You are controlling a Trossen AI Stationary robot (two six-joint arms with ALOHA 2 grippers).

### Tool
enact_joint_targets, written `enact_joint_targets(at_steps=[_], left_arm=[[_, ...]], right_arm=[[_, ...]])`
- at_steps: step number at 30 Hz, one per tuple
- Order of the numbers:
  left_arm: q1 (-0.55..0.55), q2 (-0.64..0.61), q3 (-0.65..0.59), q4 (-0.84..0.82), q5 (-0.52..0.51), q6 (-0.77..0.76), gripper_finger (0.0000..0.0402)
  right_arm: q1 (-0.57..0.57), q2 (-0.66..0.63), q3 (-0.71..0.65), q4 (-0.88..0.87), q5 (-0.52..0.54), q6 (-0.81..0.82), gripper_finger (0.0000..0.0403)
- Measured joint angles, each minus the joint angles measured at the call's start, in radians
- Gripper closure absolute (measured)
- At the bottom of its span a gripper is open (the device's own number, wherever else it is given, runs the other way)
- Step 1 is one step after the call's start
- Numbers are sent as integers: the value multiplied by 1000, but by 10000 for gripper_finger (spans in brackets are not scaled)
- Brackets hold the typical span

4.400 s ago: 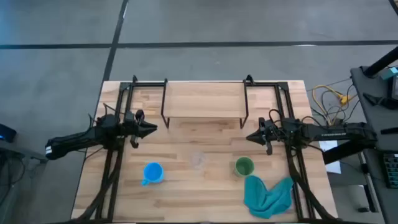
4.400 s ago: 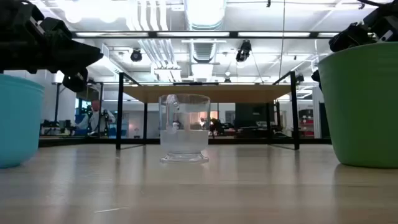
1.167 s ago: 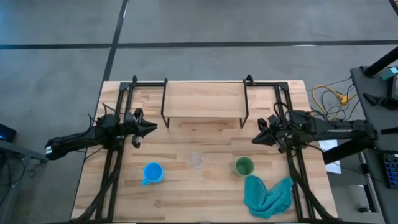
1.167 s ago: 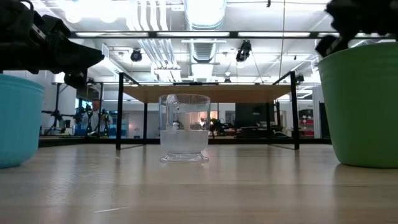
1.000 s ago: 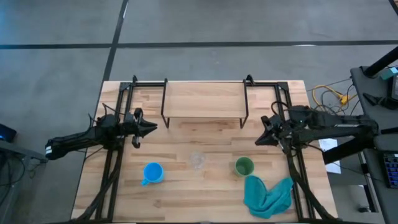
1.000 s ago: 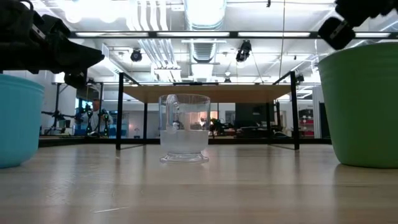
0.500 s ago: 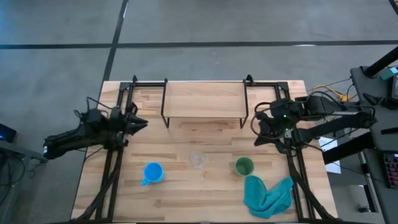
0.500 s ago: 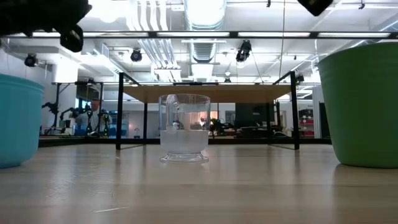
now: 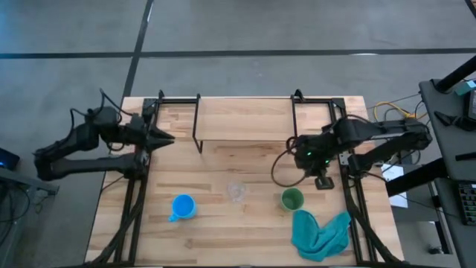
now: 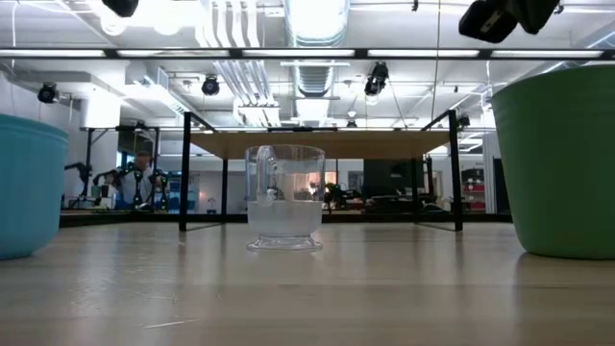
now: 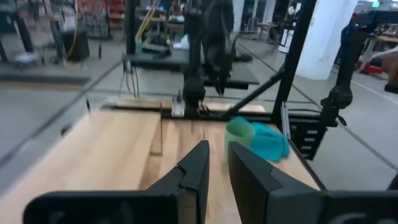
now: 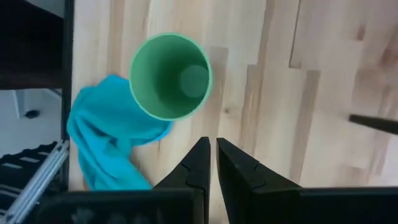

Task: Stack small to large cups/mugs on shelf
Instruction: Put the green cup on the shelf

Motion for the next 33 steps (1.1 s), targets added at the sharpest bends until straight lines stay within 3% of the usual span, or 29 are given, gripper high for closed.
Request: enact_joint_targets(at_steps=[9, 19, 33], left_arm=[[0, 79, 155, -73, -1, 66, 356], [0, 55, 165, -121, -1, 65, 356], [0, 29, 164, -120, -2, 65, 356]], right_arm=[[5, 165, -7, -1, 0, 31, 349], [7, 287, -8, -1, -42, 79, 281], [53, 319, -9, 31, -78, 164, 273]])
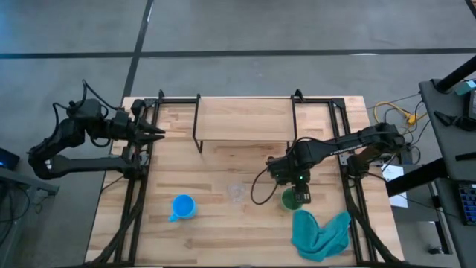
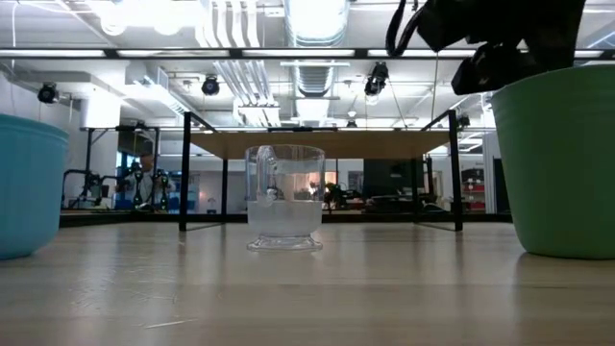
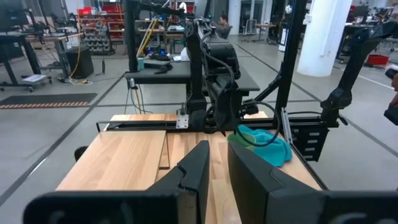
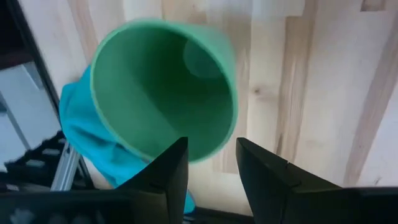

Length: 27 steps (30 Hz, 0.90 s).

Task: Stack small to large cups/mugs on shelf
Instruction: Put the green cup on the shelf

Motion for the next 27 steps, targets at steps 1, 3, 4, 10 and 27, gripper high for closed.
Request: enact_joint_targets(at_steps=[1, 3, 4, 10, 27], left_arm=[[0, 1, 0, 0, 0, 0, 356], [0, 1, 0, 0, -1, 0, 356], [0, 2, 0, 0, -3, 0, 356], [0, 2, 0, 0, -3, 0, 356], [0, -21, 0, 0, -3, 1, 356]], right_arm=[[0, 4, 0, 8, 0, 9, 273], [0, 12, 0, 38, 2, 14, 274], [0, 14, -1, 49, 9, 14, 276], [-1, 27, -3, 76, 133, 13, 290], [-13, 30, -28, 130, 193, -36, 389]])
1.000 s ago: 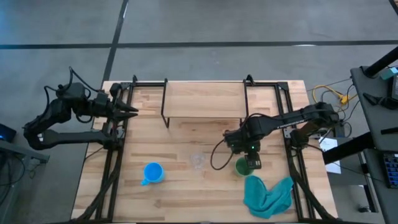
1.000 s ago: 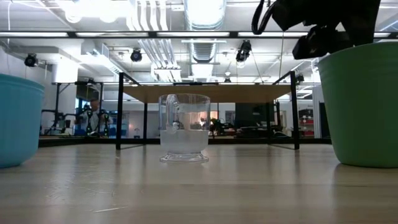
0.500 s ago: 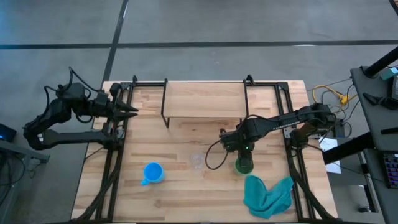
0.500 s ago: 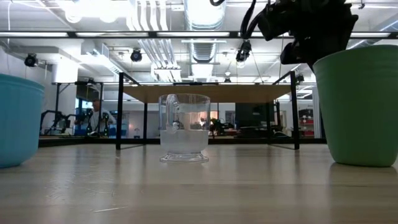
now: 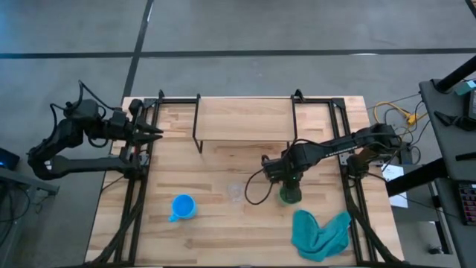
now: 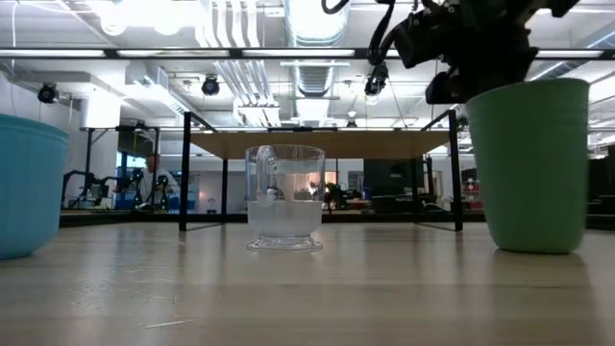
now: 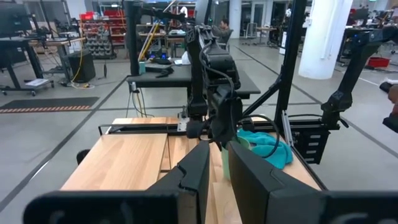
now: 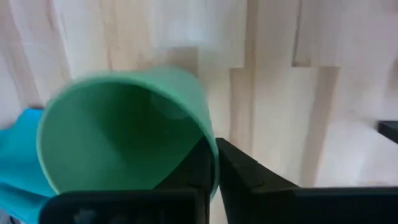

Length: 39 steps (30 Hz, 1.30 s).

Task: Stack small to large cups/mugs on shelf
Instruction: Put the green cup on the shelf

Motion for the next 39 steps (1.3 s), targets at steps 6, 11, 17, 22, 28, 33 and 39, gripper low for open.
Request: enact_joint_targets(at_steps=[6, 11, 17, 22, 28, 33, 39], left_arm=[[0, -7, 0, 0, 0, 1, 356], [0, -7, 0, 1, 1, -3, 356], [0, 7, 0, 1, -26, -7, 356], [0, 33, 0, 3, -83, -9, 356], [0, 79, 11, 6, -149, -105, 356], [0, 110, 19, 6, -165, -113, 356], [0, 132, 35, 31, -170, -114, 356]], right_arm=[[-40, 0, 147, -107, 35, -25, 393], [-79, 0, 357, -240, 172, -83, 393], [-178, 0, 603, -350, 237, -80, 394], [-293, -1, 750, -349, 302, -164, 394], [-465, -2, 798, -377, 305, -195, 394], [-578, 10, 791, -376, 299, -271, 394], [-663, 55, 783, -376, 171, -298, 394]])
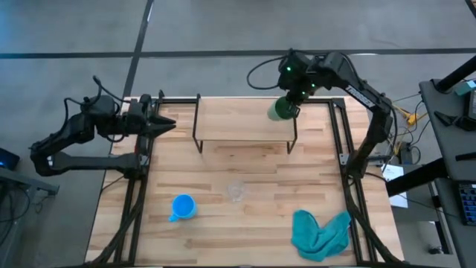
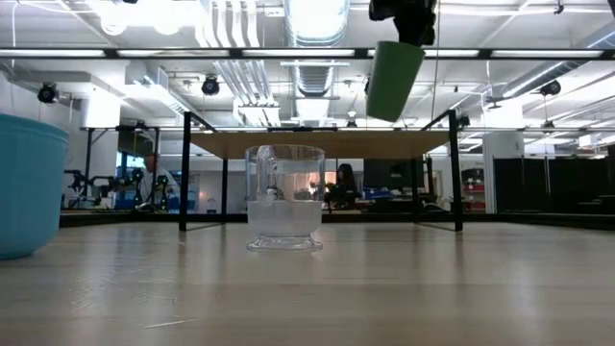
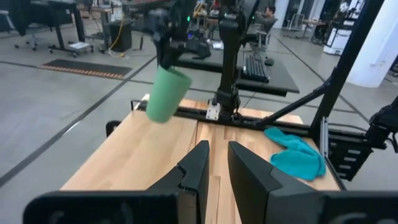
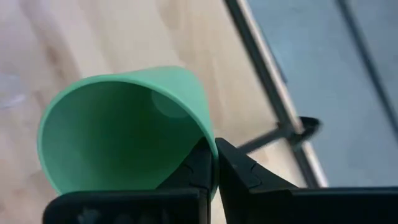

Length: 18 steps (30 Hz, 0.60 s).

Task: Stack small to large cups/mugs on shelf
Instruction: Put the green cup on the shelf

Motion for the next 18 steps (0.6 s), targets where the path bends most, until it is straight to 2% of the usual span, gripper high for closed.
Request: enact_joint_targets(at_steps=[5, 8, 18], left_arm=[[0, 33, 31, 23, 0, 0, 356], [0, 52, 60, 22, -4, 0, 356], [2, 88, 181, 19, -146, 4, 356]], right_arm=[[-15, 51, -1, 1, -10, -6, 394], [-15, 59, -1, 0, -77, -1, 394], [-15, 30, 1, 0, -95, 59, 394]])
